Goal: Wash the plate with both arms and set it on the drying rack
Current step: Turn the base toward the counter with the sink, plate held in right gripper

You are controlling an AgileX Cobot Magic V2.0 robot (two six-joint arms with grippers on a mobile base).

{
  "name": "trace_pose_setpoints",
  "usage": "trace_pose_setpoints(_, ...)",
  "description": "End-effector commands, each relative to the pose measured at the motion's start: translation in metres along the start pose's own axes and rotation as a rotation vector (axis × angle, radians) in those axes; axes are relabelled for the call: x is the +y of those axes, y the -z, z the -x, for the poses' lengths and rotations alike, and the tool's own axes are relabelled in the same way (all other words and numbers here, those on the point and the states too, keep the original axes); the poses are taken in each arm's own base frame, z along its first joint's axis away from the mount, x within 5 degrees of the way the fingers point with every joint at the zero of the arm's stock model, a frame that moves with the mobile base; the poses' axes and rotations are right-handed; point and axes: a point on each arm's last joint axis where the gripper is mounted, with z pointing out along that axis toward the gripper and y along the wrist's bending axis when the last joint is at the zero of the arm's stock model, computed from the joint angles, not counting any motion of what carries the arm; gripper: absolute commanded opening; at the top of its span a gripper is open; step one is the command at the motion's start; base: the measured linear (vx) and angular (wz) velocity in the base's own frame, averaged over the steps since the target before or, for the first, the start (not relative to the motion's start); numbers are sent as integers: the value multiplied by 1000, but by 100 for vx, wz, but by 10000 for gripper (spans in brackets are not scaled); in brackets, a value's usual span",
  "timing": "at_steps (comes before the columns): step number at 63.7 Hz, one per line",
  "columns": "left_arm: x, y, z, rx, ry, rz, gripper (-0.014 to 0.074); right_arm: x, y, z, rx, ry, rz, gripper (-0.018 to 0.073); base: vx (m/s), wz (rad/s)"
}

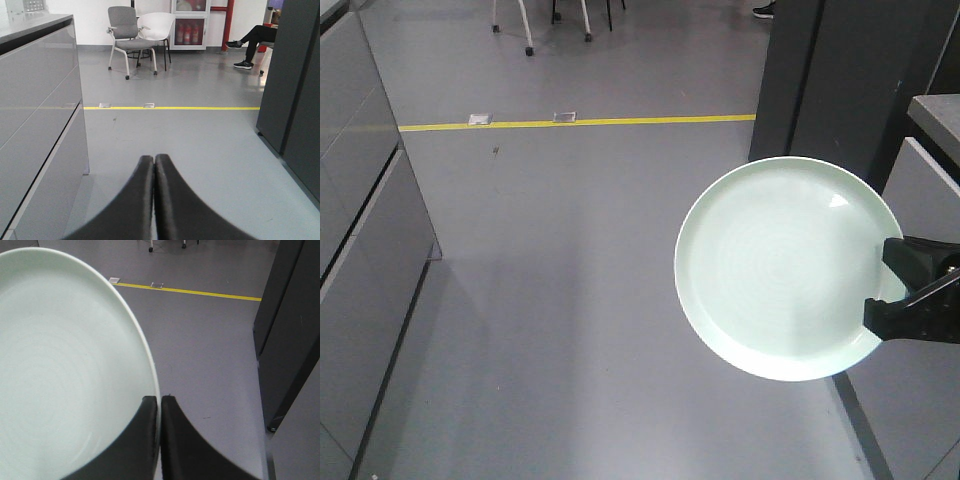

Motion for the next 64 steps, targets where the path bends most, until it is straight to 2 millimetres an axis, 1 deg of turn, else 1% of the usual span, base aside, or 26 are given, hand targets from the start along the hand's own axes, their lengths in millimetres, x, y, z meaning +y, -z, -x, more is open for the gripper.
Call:
trace_pose_setpoints(1,-1,0,2,-70,8,-16,-6,-1,5,18,-120,11,-10,-6,15,-8)
trace_pose_setpoints(64,-1,0,2,-70,8,-16,-6,-1,5,18,-118,11,-10,-6,11,-19)
